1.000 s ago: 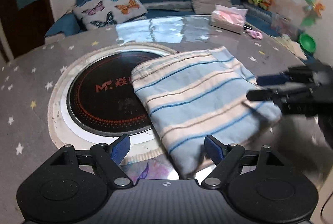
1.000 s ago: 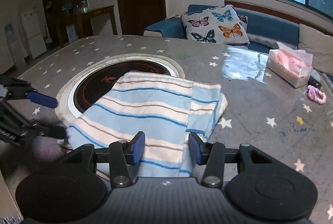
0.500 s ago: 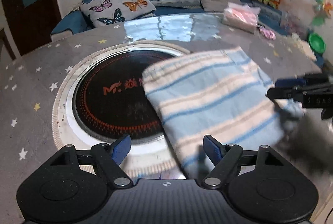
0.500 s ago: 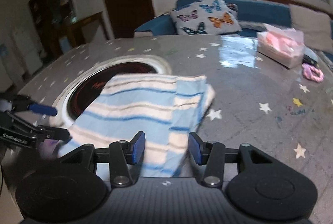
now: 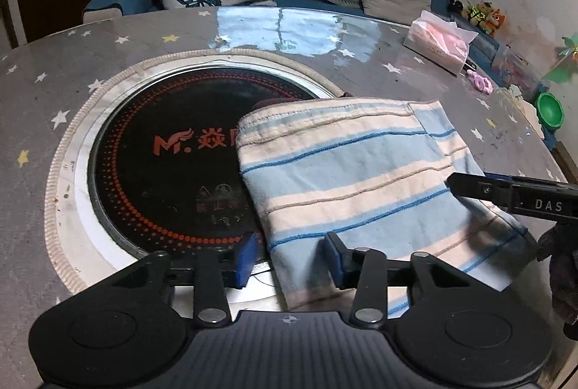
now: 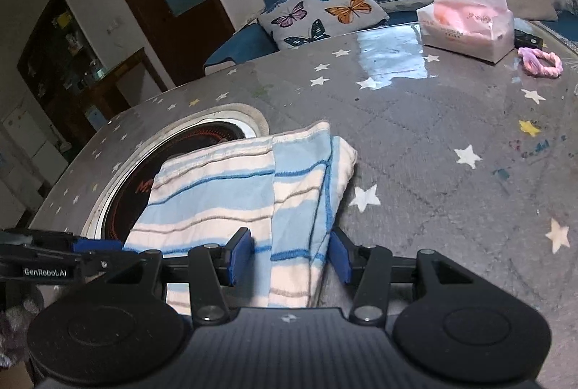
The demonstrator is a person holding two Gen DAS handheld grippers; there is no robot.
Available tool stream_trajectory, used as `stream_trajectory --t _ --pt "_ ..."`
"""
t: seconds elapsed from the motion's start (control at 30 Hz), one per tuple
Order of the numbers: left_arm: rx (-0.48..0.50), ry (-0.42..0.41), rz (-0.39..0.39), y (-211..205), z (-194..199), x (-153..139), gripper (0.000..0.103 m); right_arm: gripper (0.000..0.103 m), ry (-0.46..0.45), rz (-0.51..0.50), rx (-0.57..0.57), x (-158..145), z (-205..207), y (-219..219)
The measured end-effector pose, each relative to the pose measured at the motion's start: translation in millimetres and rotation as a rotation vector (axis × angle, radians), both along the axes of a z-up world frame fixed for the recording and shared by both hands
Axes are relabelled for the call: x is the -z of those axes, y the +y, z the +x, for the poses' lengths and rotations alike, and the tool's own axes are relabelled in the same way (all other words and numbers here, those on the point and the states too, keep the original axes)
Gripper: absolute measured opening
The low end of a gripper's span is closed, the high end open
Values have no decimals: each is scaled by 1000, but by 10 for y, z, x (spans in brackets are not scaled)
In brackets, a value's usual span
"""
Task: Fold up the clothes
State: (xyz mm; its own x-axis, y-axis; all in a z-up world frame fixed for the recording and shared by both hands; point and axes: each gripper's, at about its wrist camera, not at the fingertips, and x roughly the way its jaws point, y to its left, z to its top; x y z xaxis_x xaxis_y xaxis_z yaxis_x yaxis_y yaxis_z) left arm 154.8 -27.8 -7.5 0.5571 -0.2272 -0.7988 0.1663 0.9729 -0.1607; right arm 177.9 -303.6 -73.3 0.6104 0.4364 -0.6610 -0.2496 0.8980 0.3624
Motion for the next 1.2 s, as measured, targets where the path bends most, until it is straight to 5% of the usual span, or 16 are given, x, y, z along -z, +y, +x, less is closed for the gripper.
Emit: stream_trajectory --t 0.33,0.57,0.93,1.2 --pt "0 -17 6 -64 -6 4 19 20 6 21 10 24 -3 -18" --pt "-30 -18 11 -51 -40 -15 15 18 -2 28 -14 22 -64 -30" --pt "-47 -24 38 -133 -51 5 21 31 -23 9 -17 55 4 18" --pt "-44 -68 34 -65 -162 -73 8 14 -24 52 -21 -39 -98 39"
